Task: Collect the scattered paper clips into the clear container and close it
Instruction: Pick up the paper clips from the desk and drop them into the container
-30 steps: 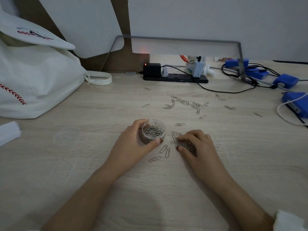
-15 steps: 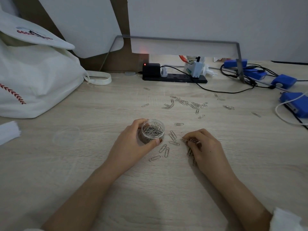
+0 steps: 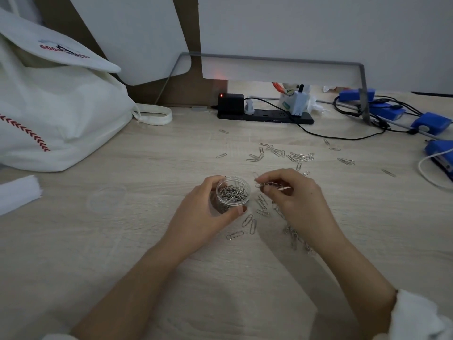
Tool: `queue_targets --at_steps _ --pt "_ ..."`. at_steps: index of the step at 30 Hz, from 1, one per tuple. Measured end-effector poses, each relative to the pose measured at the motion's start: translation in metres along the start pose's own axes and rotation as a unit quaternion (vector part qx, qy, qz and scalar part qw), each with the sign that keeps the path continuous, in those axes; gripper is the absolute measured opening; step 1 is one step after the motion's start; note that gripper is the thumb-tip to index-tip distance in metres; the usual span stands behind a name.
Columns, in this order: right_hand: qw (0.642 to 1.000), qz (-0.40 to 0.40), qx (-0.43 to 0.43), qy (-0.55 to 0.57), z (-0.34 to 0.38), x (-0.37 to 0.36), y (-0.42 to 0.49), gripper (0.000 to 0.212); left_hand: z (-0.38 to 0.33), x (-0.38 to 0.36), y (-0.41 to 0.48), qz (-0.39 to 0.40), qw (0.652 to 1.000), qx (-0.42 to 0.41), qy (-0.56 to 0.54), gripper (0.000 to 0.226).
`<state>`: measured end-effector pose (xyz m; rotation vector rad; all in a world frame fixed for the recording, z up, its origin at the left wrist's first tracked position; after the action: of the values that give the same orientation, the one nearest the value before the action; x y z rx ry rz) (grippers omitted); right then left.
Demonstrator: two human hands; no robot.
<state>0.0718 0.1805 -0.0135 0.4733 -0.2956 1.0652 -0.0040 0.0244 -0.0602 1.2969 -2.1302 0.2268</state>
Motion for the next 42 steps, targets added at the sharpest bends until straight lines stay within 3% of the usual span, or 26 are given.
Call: queue_targets --at_steps 8,15,21,27,33,36,39,42 --pt "0.987 0.109 0.046 -0.105 0.020 -0.035 0.019 0.019 0.000 -0.001 0.002 0.002 1.000 -0.008 -0.007 0.057" --pt "0.968 0.093 0.120 -0.199 0.016 -0.049 0.023 0.014 0.001 -0.001 0.002 -0.003 1.000 -0.016 0.001 0.053" --pt "0.968 0.093 0.158 -0.169 0.007 -0.040 0.009 0.019 0.002 -0.002 0.003 -0.002 1.000 -0.022 -0.007 0.057" --pt "0.983 0.041 0.126 -0.130 -0.011 -0.016 0.000 0.024 0.005 -0.003 0.004 -0.013 1.000 0.002 -0.019 0.061" --pt "0.977 -0.005 -0.019 -0.214 -0.070 0.041 -0.012 0.036 0.013 0.001 0.006 -0.051 0.996 0.047 -0.058 0.060" --pt "0.976 0.015 -0.052 -0.213 -0.076 0.052 -0.026 0.043 0.013 0.002 0.007 -0.066 0.994 0.051 -0.068 0.061" --pt "0.975 0.068 -0.017 -0.211 -0.065 0.039 -0.040 0.045 0.013 0.003 0.008 -0.087 0.991 0.058 -0.077 0.061" --pt "0.987 0.102 -0.010 -0.123 -0.046 0.023 -0.047 0.041 0.011 0.004 0.007 -0.097 0.990 0.064 -0.083 0.059"
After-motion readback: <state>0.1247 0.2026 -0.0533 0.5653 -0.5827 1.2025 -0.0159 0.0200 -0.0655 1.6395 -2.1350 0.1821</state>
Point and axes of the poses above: each hand's wrist, its own y-axis towards the middle knuckle, its own x-axis out of the back of the hand, z = x × y, the point moved 1 cm from there along y, towards the middle knuckle, and after that the axes turned 1 degree about x, right-handed, at the moved point
